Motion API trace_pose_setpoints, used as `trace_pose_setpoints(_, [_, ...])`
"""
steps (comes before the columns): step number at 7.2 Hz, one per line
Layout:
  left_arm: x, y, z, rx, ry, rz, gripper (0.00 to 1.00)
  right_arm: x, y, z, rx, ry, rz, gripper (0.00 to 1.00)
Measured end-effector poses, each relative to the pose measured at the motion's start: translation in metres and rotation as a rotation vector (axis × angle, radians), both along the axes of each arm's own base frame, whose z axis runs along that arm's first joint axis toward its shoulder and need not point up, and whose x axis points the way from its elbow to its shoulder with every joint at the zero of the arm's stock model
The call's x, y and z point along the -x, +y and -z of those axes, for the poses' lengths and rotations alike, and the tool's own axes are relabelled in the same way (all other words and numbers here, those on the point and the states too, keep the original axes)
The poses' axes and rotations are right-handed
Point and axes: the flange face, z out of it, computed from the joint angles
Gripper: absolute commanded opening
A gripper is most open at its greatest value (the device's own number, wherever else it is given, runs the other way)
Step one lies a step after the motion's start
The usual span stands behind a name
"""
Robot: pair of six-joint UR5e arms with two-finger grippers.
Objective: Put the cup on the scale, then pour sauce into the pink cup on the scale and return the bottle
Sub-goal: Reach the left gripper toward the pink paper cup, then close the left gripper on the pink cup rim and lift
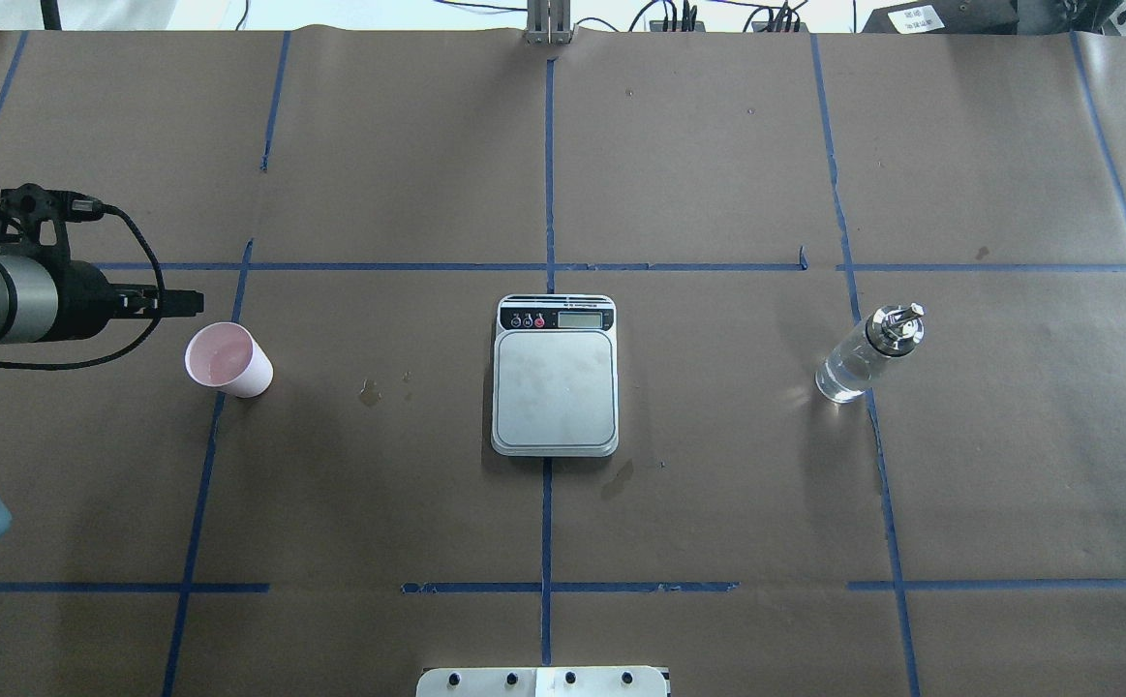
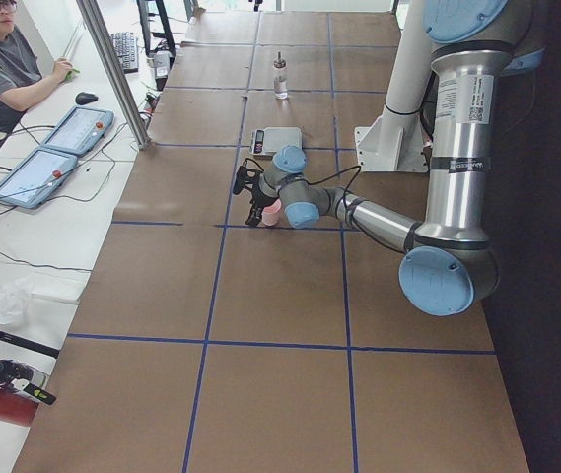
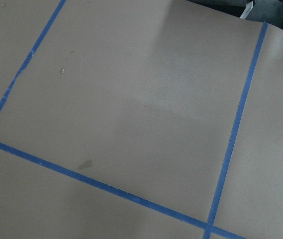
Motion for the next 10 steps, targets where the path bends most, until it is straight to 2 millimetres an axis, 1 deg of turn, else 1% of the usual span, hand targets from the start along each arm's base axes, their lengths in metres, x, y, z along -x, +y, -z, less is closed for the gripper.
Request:
trace_pose_setpoints(3, [-0.018,0.015,0.002,-0.002,0.002,-0.046,0.80,0.000,0.000,0.000,0.001,0.000,0.000,1.00])
trace_pose_setpoints(4, [-0.022,0.022,0.001,-0.002,0.001,-0.060,0.63,0.000,0.000,-0.001,0.001,0.001,0.000,1.00])
trace_pose_setpoints(5, [-0.022,0.027,-0.001,0.000,-0.003,-0.067,0.33,0.000,0.000,-0.001,0.002,0.001,0.000,1.00])
trace_pose_setpoints(7, [-0.020,0.030,-0.005,0.000,-0.010,-0.073,0.25,0.000,0.000,-0.001,0.002,0.000,0.000,1.00])
trace_pose_setpoints(8, [-0.021,0.031,-0.004,-0.002,-0.010,-0.074,0.15,0.000,0.000,-0.001,0.002,0.000,0.000,1.00])
trace_pose_setpoints(10, [-0.021,0.033,0.003,-0.013,0.001,-0.078,0.00,0.000,0.000,-0.001,0.002,-0.001,0.000,1.00])
